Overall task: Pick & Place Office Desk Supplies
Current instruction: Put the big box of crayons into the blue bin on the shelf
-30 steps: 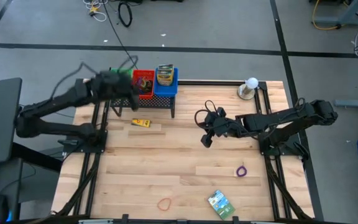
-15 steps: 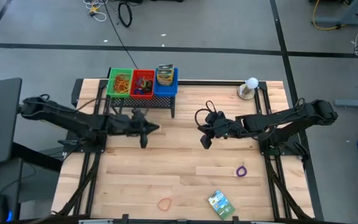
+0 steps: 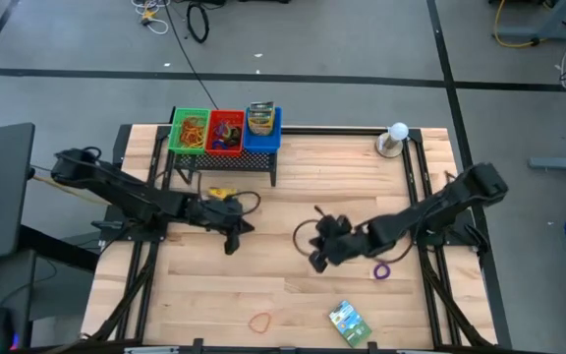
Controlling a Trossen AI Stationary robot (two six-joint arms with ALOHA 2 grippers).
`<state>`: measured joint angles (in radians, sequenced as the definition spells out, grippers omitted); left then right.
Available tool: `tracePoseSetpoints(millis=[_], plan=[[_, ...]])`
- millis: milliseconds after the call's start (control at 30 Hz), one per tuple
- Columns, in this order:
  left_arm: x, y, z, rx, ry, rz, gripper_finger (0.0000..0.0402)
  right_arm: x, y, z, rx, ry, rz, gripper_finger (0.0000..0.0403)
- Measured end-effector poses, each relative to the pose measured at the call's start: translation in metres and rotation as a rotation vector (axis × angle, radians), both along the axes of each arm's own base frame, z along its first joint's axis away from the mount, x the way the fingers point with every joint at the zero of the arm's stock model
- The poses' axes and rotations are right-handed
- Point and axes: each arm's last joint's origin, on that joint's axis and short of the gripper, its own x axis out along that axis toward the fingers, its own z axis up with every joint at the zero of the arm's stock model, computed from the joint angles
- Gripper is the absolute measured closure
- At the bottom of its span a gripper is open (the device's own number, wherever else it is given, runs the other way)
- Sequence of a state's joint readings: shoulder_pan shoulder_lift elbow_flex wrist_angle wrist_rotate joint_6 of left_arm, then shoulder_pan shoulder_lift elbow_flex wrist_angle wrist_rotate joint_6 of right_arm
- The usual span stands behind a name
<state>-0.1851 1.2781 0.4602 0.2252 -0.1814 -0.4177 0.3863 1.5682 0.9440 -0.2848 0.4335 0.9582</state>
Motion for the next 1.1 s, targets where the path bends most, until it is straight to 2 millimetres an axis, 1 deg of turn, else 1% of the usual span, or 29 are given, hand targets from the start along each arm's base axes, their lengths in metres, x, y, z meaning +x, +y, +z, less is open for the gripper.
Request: tracePoseSetpoints(millis=[133, 200, 333, 467, 600, 667, 733, 833, 967, 1033, 1100], plan=[[0.002, -0.012, -0.008, 0.008, 0.023, -0.075, 0.0392, 0.013, 0.02, -0.007, 0.033, 0.006, -0.002, 0.0398], [0.002, -0.019, -0.008, -0.003, 0.009, -0.101, 0.0393, 0.019, 0.026, -0.005, 0.032, -0.003, 0.022, 0.0398], [-0.001, -0.035, -0.012, -0.011, 0.011, -0.086, 0.0393, 0.018, 0.035, -0.004, 0.011, 0.023, 0.119, 0.0398], [-0.005, -0.055, -0.016, -0.08, 0.011, -0.021, 0.0394, 0.01, 0.047, -0.006, 0.05, 0.114, 0.368, 0.0398], [-0.004, -0.079, -0.016, -0.065, -0.008, -0.001, 0.0394, 0.001, 0.061, -0.009, 0.096, 0.191, 0.637, 0.0394], [-0.002, -0.087, -0.016, -0.074, -0.016, 0.02, 0.0394, -0.005, 0.068, -0.01, 0.085, 0.213, 0.761, 0.0378], [0.001, -0.094, -0.016, -0.097, -0.025, 0.055, 0.0394, -0.011, 0.073, -0.011, 0.092, 0.244, 0.86, 0.0352], [0.008, -0.102, -0.015, -0.112, -0.036, 0.08, 0.0394, -0.016, 0.073, -0.014, 0.126, 0.305, 0.963, 0.0302], [0.017, -0.11, -0.013, -0.104, -0.053, 0.095, 0.0394, -0.015, 0.071, -0.025, 0.134, 0.354, 1.065, 0.0246], [0.021, -0.113, -0.012, -0.101, -0.055, 0.09, 0.0394, -0.012, 0.072, -0.034, 0.171, 0.366, 1.112, 0.0232], [0.025, -0.116, -0.012, -0.103, -0.057, 0.09, 0.0394, -0.012, 0.075, -0.047, 0.175, 0.404, 1.139, 0.0229]])
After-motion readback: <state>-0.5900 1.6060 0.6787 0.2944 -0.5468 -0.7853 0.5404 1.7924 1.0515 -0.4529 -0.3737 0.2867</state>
